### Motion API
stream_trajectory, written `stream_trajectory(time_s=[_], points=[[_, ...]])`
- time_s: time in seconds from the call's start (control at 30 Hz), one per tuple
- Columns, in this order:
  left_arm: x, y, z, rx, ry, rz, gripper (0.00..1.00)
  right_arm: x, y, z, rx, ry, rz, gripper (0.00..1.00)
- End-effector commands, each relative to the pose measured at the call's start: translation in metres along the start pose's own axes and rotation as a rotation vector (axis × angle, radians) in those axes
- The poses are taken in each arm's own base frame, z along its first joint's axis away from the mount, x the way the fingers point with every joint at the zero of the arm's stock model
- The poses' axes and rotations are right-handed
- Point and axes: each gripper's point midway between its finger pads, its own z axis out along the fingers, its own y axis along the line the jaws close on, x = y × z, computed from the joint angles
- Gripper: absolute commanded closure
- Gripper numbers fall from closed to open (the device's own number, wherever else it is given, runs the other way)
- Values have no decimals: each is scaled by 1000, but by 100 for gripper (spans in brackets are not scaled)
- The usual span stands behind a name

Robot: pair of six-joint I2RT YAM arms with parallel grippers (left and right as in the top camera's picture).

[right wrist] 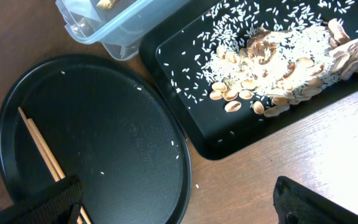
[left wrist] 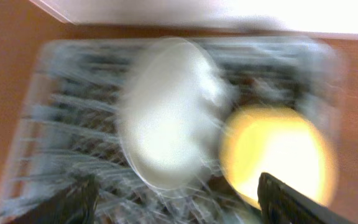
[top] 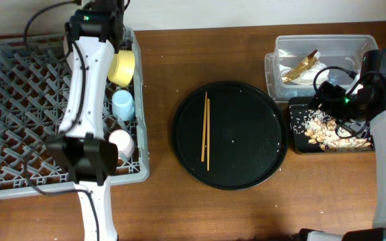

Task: Sort waste into correct bins and load items into the dishwasher rack
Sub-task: 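Stand the grey plate upright at the back of the rack and release, then grasp one wooden chopstick on the black tray with the left gripper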

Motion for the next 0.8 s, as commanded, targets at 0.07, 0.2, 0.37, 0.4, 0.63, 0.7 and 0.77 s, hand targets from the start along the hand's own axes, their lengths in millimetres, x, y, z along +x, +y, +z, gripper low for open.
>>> stream_trajectory(time_s=[0.07,0.2,0.37,0.4,0.63,0.7,0.77], points=[[86,-114,-106,558,236,284,37,-1,-4,2,16,2,8,2],[150,-195,-105,744,379,391,37,-1,-4,2,16,2,8,1],[224,-255,-59,827,486,358,50,-1,-4,2,16,2,7,2],[232,-257,-52,821,498,349,50,-1,-4,2,16,2,7,2],[251,-276,-47,768,427,421,52,-1,-4,2,16,2,8,2],[250,-281,-48,645,328,481,51,-1,-4,2,16,2,8,2],[251,-285,-52,625,310,486,51,-1,-4,2,16,2,8,2]])
